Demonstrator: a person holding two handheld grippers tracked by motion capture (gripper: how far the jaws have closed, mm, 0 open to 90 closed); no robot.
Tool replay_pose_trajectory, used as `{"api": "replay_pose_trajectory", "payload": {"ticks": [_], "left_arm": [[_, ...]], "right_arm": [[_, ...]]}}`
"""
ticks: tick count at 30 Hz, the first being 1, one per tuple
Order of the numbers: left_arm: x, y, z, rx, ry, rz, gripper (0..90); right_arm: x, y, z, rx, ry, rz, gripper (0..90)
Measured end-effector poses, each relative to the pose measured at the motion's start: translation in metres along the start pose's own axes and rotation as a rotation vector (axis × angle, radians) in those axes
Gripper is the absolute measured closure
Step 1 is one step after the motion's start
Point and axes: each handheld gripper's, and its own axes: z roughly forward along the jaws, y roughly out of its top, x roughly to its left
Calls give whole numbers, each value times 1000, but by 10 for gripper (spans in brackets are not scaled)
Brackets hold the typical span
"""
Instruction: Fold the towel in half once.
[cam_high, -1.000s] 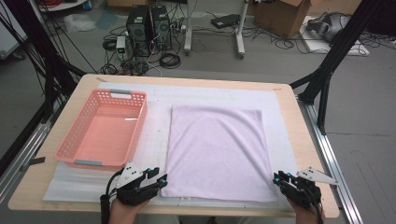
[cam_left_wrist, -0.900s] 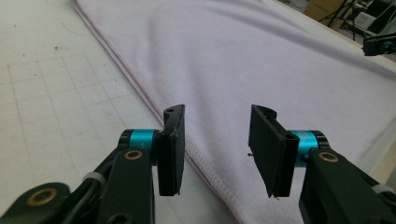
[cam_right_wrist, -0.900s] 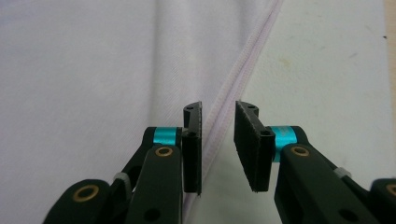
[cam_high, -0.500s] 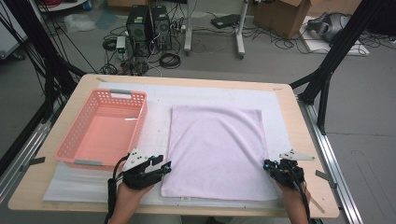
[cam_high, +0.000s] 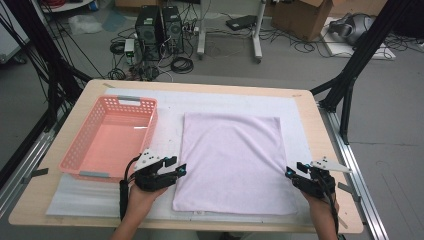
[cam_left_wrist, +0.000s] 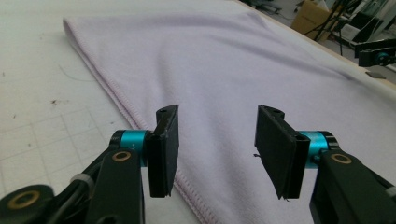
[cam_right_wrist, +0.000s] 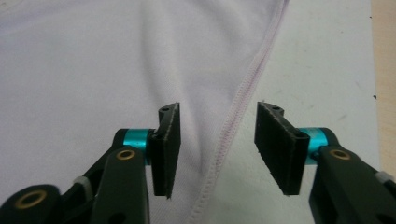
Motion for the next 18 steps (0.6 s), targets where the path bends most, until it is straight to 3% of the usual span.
{"api": "replay_pose_trajectory", "payload": {"ticks": [4,10,18], "left_arm": [[0,0,-1,-7,-6,5,437],[1,2,-2,-17,-4,6,376],[1,1,0,-12,-6,-3,304]], "right_arm": [[-1,-1,-3,-9,10,-17,435],[-7,1,-10,-68,-1,-4,285],[-13,1,-12,-80,-19,8,269]]}}
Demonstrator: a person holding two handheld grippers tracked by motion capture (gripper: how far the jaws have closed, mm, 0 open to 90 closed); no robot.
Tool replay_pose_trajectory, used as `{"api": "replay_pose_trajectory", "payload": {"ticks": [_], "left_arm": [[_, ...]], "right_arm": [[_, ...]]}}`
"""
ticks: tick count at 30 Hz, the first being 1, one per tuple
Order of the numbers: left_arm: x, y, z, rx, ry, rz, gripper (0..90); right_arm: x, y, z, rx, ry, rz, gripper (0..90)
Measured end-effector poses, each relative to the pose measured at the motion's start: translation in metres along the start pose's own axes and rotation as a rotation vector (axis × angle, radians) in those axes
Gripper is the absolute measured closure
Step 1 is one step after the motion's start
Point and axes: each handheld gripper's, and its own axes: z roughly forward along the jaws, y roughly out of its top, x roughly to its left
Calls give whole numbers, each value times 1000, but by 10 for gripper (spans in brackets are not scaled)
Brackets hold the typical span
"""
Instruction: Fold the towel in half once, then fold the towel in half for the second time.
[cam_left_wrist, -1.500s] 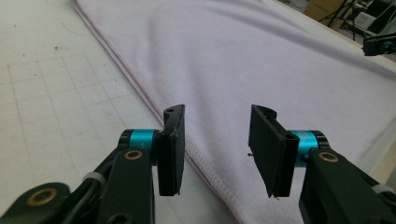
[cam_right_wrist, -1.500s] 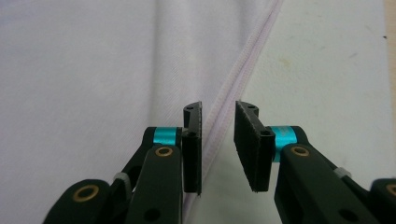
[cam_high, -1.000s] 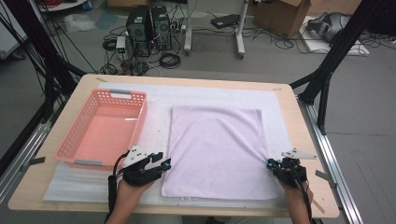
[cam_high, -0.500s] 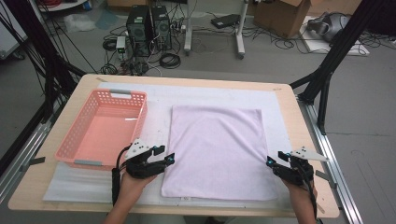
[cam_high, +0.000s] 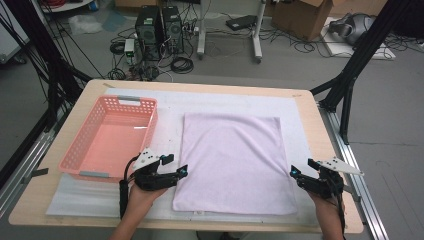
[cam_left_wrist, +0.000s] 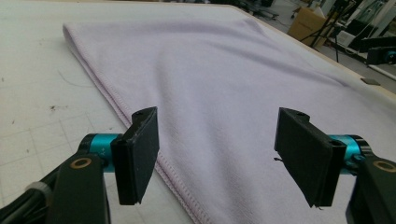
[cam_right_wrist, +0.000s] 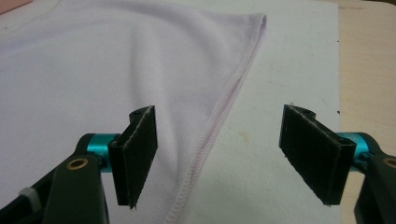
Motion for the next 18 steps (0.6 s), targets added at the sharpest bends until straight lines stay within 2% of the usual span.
{"api": "replay_pose_trajectory", "payload": {"ticks": [5,8,18], "left_arm": [[0,0,0,-4,-8,1,274],[0,1,-1,-8,2,4,228],[1,2,2,-7,-9,-6,234]], "right_arm": [[-1,0,1,3,-2,-1,269],[-1,0,1,7,-2,-1,269],[-3,-1,4,14,1,7,269]]}}
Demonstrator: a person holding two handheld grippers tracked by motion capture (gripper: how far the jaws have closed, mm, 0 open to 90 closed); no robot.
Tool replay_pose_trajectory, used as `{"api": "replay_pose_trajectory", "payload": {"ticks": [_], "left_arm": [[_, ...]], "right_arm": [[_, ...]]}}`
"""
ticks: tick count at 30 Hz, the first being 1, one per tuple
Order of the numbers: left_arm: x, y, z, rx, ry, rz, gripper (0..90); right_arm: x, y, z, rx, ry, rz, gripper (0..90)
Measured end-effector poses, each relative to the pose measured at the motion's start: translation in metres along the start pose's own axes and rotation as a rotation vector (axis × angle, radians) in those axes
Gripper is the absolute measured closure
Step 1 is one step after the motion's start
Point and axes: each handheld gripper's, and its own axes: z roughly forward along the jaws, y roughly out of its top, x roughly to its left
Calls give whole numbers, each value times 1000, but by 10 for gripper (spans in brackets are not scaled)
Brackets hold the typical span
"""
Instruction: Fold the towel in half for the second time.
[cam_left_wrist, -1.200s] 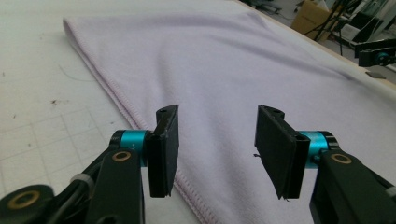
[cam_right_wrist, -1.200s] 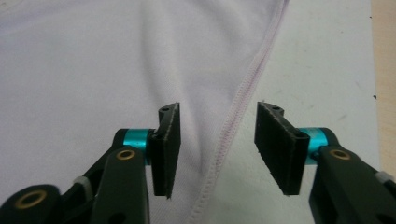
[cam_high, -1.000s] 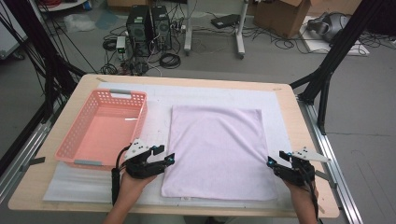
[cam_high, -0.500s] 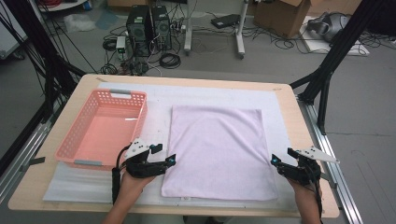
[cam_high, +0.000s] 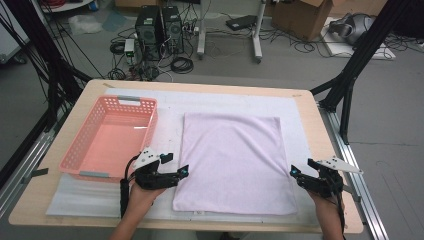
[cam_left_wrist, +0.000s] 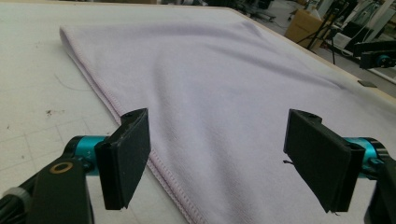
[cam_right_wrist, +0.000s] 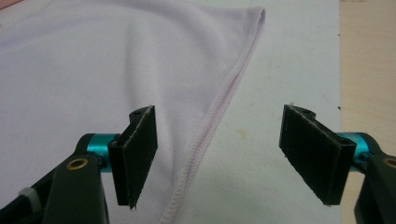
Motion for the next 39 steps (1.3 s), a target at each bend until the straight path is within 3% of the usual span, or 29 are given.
{"api": "replay_pose_trajectory", "payload": {"ticks": [7,13,17,19,20,22,26,34,39], "left_arm": [[7,9,5,-4,1,-17,240],[14,23,22,20,19,-22,248],[18,36,34,39,34,-4,255],[22,42,40,46,49,-21,282],[24,45,42,43,51,-17,311],[29,50,49,44,60,-20,335],[41,55,65,46,91,-41,383],[63,56,102,136,183,-82,443],[78,54,117,143,230,-98,457]], "right_arm": [[1,5,5,-5,23,7,268],[-6,14,16,13,54,16,269],[-12,24,24,24,62,14,269],[-16,29,30,33,71,18,269],[-17,32,34,37,75,17,286],[-19,38,42,56,82,-1,414],[-24,47,59,102,81,-13,508],[-32,57,94,160,57,-8,538],[-33,65,114,164,29,-22,541]]}}
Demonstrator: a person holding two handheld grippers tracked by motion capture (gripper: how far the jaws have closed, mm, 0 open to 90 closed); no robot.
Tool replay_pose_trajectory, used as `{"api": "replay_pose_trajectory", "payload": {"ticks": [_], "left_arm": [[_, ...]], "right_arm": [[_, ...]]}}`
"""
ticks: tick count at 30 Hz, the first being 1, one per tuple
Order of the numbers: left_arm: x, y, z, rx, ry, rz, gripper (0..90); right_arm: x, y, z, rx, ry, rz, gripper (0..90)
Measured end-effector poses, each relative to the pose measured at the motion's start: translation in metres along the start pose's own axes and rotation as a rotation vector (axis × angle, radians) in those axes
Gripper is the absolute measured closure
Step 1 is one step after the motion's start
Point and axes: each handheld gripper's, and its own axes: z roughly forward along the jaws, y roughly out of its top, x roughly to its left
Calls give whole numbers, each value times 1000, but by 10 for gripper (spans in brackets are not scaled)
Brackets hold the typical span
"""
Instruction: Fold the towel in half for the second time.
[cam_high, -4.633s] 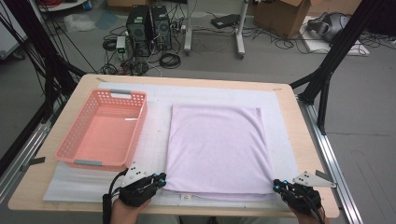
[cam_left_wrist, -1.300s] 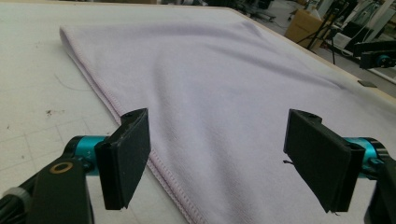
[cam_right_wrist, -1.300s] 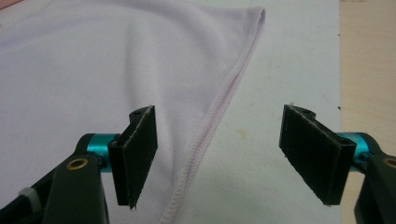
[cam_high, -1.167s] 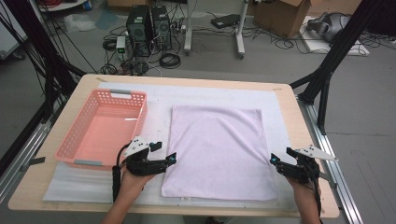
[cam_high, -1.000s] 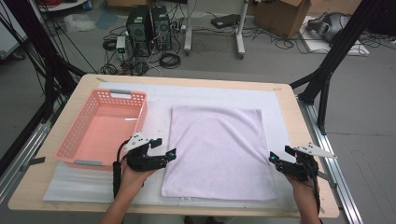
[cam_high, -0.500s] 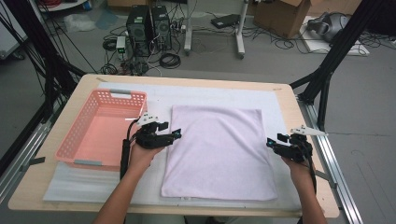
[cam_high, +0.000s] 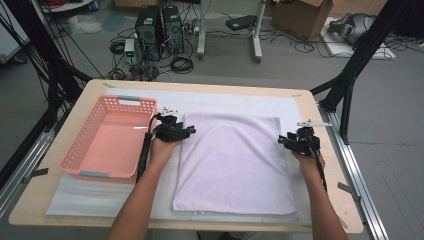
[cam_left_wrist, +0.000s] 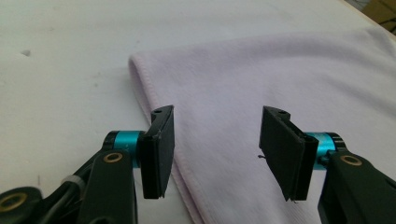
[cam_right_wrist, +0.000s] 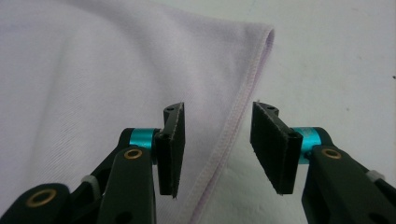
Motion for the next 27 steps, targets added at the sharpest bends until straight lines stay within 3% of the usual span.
{"api": "replay_pose_trajectory", "payload": {"ticks": [4,7,8,11,15,18,20,23,25,26,27], "left_arm": [[10,-7,10,48,27,-32,443],[12,-6,11,28,32,-46,444],[13,-6,12,44,34,-51,441],[9,-1,16,66,35,-7,428],[2,1,25,76,60,36,416],[-5,2,29,85,107,102,437],[-7,2,29,86,130,114,494],[-4,2,29,75,146,64,614],[-2,2,28,76,131,43,697],[-2,2,28,75,105,26,766],[-2,2,28,77,106,25,814]], "right_arm": [[-1,8,11,3,-7,6,522],[-3,12,18,17,-27,10,498],[-5,12,20,23,-29,22,473],[-9,12,26,46,-39,54,426],[-10,13,33,80,-38,45,416],[-9,14,35,84,-42,28,473],[-10,14,36,81,-40,28,507],[-11,14,35,80,-31,53,671],[-11,14,35,82,-12,67,780],[-10,14,35,84,16,75,841],[-9,15,35,85,15,80,848]]}}
